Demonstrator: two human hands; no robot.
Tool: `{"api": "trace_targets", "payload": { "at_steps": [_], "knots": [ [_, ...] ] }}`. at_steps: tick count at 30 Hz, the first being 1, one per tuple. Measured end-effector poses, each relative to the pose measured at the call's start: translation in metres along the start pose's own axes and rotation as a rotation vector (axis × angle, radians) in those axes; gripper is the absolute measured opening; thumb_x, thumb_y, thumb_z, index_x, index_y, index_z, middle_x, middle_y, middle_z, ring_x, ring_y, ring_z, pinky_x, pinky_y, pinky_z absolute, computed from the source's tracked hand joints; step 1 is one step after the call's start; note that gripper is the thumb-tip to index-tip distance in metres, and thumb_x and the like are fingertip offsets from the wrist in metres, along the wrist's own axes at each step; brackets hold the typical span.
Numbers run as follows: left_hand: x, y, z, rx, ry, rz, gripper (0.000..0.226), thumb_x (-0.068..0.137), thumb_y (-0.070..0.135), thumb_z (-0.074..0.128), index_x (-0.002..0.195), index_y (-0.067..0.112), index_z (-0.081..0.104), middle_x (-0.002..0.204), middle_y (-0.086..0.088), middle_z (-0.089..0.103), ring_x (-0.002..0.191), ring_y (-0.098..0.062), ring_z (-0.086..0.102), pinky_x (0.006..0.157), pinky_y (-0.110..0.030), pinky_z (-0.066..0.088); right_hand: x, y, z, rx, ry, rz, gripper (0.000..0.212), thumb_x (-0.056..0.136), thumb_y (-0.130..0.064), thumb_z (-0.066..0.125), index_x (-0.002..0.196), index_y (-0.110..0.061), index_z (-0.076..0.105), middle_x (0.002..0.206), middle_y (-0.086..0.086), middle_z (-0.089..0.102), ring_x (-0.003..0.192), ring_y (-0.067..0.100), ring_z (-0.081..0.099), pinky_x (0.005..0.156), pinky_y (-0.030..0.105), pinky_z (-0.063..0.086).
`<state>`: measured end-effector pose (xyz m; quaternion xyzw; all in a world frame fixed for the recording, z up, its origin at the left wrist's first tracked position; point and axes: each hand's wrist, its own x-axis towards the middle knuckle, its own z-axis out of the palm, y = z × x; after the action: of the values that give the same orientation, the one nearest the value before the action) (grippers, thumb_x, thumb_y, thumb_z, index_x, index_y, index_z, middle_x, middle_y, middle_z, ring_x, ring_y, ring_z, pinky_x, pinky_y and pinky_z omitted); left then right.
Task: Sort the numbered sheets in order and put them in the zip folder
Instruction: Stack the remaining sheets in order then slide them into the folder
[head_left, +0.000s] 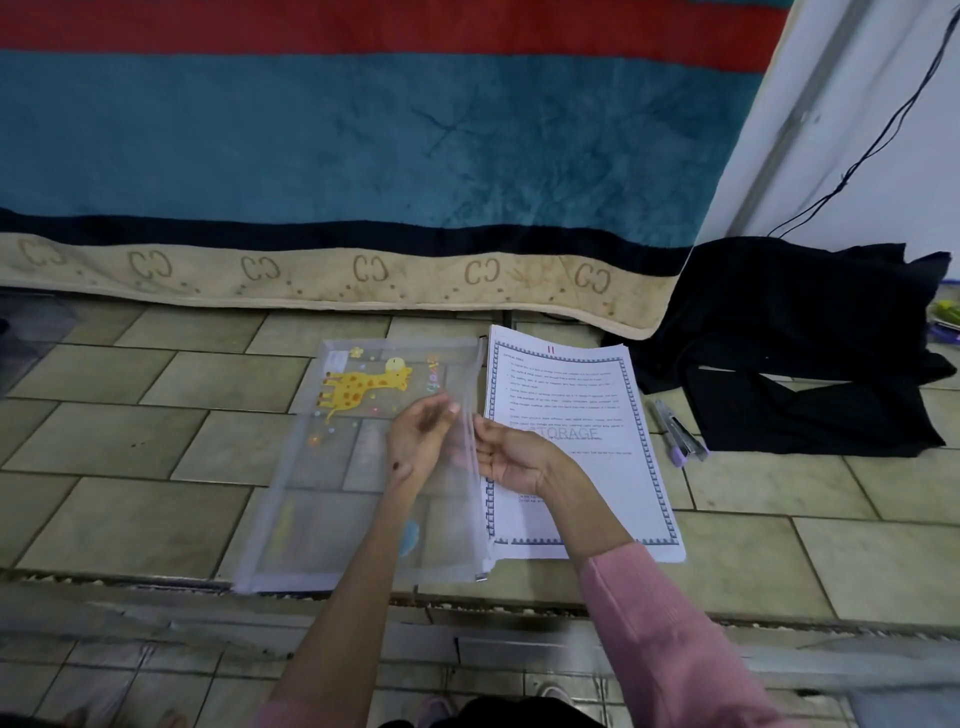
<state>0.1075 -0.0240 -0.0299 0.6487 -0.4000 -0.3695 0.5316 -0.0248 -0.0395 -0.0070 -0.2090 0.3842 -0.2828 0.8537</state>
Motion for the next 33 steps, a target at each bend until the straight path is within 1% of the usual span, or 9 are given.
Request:
{"api": "trace_targets", "payload": {
  "at_steps": [2,5,13,21,24,27,29,31,33],
  "knots": [
    [-0.002,-0.002,0.002,0.057,-0.009,0.022,0.027,0.087,0.015,0.064,0.109,0.000,0.067,0.122,-0.012,0.063,0.107,-0.013,0.057,0.077,0.002,0.039,0.002,0.004,0.000,-0.004,0.033,-0.004,0.027,0.100,-0.003,0.034,0.108,-0.006,0.059,0.070,0.006,0.073,0.062,0.013,0.071,0.060,0.026,0.059],
    [-0.001,-0.003,0.001,0.097,-0.025,0.035,0.029,0.090,0.019,0.060,0.115,0.003,0.065,0.124,-0.010,0.062,0.105,-0.008,0.054,0.082,-0.003,0.036,0.003,0.007,0.003,-0.020,0.071,0.002,0.022,0.100,-0.009,0.038,0.099,-0.011,0.059,0.066,0.006,0.072,0.059,0.014,0.071,0.056,0.027,0.059],
    [-0.001,-0.007,0.001,0.095,-0.057,0.072,0.023,0.088,0.015,0.062,0.108,0.006,0.068,0.116,-0.007,0.066,0.105,-0.009,0.057,0.078,0.007,0.035,0.000,0.009,0.002,-0.014,0.061,-0.043,0.027,0.099,-0.022,0.042,0.093,-0.006,0.063,0.072,0.007,0.074,0.066,0.015,0.072,0.064,0.027,0.060],
    [-0.005,-0.015,0.003,0.224,-0.052,0.192,0.023,0.090,0.019,0.060,0.108,0.009,0.069,0.118,0.000,0.064,0.109,-0.003,0.053,0.085,0.008,0.029,0.000,0.007,0.001,-0.057,0.096,-0.048,0.023,0.099,-0.014,0.043,0.101,-0.002,0.061,0.074,0.010,0.072,0.065,0.020,0.071,0.059,0.030,0.059],
    [-0.006,-0.016,0.002,0.212,-0.038,0.193,0.023,0.091,0.022,0.058,0.109,0.012,0.069,0.119,0.001,0.065,0.111,-0.006,0.056,0.091,-0.004,0.036,0.000,0.005,0.002,-0.081,0.108,-0.070,0.025,0.100,-0.009,0.036,0.108,0.001,0.058,0.080,0.013,0.071,0.066,0.020,0.072,0.060,0.031,0.060],
    [-0.007,-0.013,0.001,0.191,-0.036,0.190,0.023,0.092,0.021,0.057,0.111,0.012,0.068,0.119,0.000,0.065,0.107,-0.006,0.057,0.085,0.002,0.035,0.000,0.008,0.003,-0.070,0.113,-0.082,0.025,0.100,-0.005,0.034,0.108,0.004,0.056,0.082,0.015,0.070,0.067,0.020,0.072,0.061,0.032,0.060],
    [-0.008,-0.012,0.000,0.192,-0.033,0.179,0.025,0.091,0.023,0.058,0.112,0.015,0.067,0.119,0.000,0.065,0.107,-0.005,0.056,0.087,-0.004,0.037,0.001,0.008,0.003,-0.046,0.107,-0.092,0.023,0.100,-0.003,0.036,0.112,0.007,0.052,0.076,0.014,0.072,0.067,0.022,0.072,0.059,0.033,0.060],
    [-0.009,-0.010,0.000,0.177,-0.028,0.149,0.026,0.090,0.028,0.059,0.113,0.018,0.067,0.119,0.001,0.065,0.107,-0.006,0.057,0.092,-0.014,0.039,0.001,0.009,0.004,-0.048,0.107,-0.108,0.017,0.098,0.002,0.038,0.102,0.006,0.053,0.072,0.014,0.072,0.065,0.022,0.072,0.057,0.032,0.059],
    [-0.010,-0.009,0.000,0.176,-0.030,0.134,0.027,0.089,0.030,0.060,0.113,0.019,0.067,0.119,0.003,0.065,0.107,-0.003,0.055,0.090,-0.011,0.037,0.000,0.010,0.004,-0.065,0.130,-0.134,0.013,0.093,0.008,0.043,0.089,0.004,0.055,0.068,0.013,0.071,0.062,0.022,0.071,0.057,0.032,0.060]
  ]
}}
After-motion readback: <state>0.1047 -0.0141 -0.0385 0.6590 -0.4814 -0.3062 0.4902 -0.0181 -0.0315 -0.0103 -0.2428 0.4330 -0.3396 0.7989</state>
